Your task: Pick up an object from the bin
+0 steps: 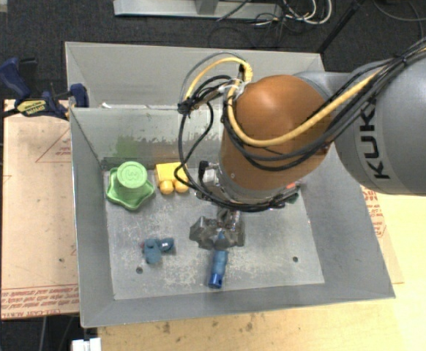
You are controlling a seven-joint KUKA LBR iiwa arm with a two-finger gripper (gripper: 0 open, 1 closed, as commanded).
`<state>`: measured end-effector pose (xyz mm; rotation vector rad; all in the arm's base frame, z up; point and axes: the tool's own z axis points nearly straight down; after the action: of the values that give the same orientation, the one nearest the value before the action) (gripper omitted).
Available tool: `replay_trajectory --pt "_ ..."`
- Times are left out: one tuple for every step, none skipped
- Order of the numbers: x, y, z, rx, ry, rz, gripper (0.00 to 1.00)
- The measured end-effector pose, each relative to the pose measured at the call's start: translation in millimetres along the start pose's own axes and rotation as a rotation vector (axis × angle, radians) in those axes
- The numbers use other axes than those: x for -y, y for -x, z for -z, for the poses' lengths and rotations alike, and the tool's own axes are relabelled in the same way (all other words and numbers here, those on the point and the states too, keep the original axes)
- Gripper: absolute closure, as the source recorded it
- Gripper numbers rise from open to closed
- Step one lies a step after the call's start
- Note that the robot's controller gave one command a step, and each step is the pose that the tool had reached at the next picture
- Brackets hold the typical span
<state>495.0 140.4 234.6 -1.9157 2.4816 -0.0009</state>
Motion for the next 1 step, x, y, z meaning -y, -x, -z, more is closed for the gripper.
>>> replay_trajectory --pt "-14.1 15.3 -92.1 -0.007 0.012 -0.096 1.00"
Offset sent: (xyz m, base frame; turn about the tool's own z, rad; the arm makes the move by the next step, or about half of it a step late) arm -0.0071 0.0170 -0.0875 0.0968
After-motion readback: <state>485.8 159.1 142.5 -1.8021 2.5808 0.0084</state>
